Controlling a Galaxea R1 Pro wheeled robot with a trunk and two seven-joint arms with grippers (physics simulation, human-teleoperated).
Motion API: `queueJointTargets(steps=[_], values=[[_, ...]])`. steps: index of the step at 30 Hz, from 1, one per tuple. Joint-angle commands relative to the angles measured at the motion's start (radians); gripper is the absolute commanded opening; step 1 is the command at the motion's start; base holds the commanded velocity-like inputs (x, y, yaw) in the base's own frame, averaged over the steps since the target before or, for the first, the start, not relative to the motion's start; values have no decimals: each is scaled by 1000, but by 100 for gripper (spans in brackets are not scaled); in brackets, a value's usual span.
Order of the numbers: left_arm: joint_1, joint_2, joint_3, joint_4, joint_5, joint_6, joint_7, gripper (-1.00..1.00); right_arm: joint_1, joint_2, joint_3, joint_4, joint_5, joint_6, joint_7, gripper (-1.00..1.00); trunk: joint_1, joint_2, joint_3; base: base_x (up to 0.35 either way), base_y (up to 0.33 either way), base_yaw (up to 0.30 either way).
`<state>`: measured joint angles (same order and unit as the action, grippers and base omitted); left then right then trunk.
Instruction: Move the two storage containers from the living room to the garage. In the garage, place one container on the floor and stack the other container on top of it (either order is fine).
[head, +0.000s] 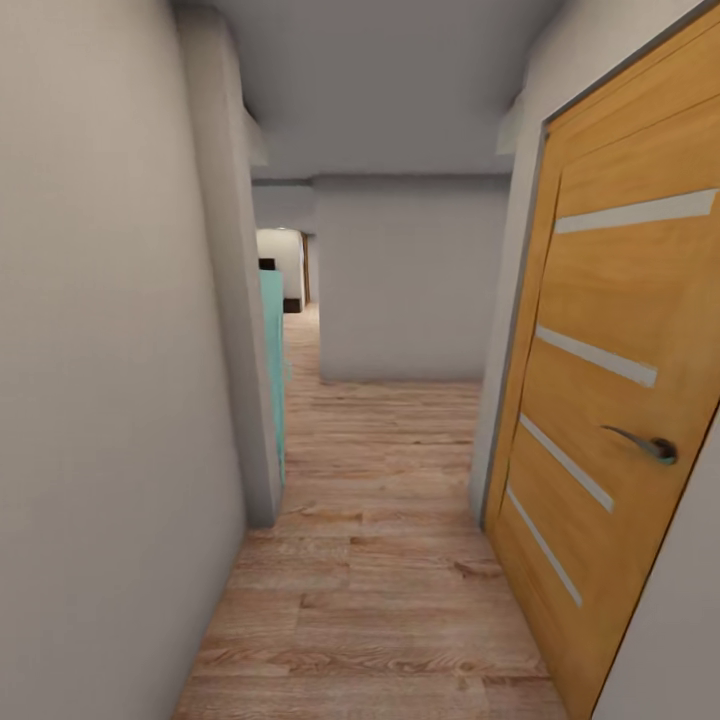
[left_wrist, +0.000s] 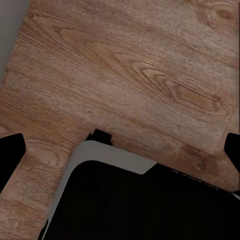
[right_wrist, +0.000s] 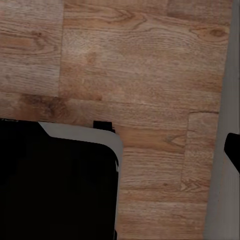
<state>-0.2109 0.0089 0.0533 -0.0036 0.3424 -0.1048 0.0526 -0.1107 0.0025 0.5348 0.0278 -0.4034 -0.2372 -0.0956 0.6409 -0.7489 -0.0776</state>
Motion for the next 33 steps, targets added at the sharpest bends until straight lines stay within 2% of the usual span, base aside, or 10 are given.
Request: queueJointTargets(steps=[1,33], values=[[-1,0,5,1,0,-2,1,100,-1,1,8,3,-8,-5,-1,100,1,-1,-2,322,0,0],[-1,-1,5,1,0,-6,6,100,-1,5,7,3,-11,-4,-3,100,1,-1,-2,322,0,0]])
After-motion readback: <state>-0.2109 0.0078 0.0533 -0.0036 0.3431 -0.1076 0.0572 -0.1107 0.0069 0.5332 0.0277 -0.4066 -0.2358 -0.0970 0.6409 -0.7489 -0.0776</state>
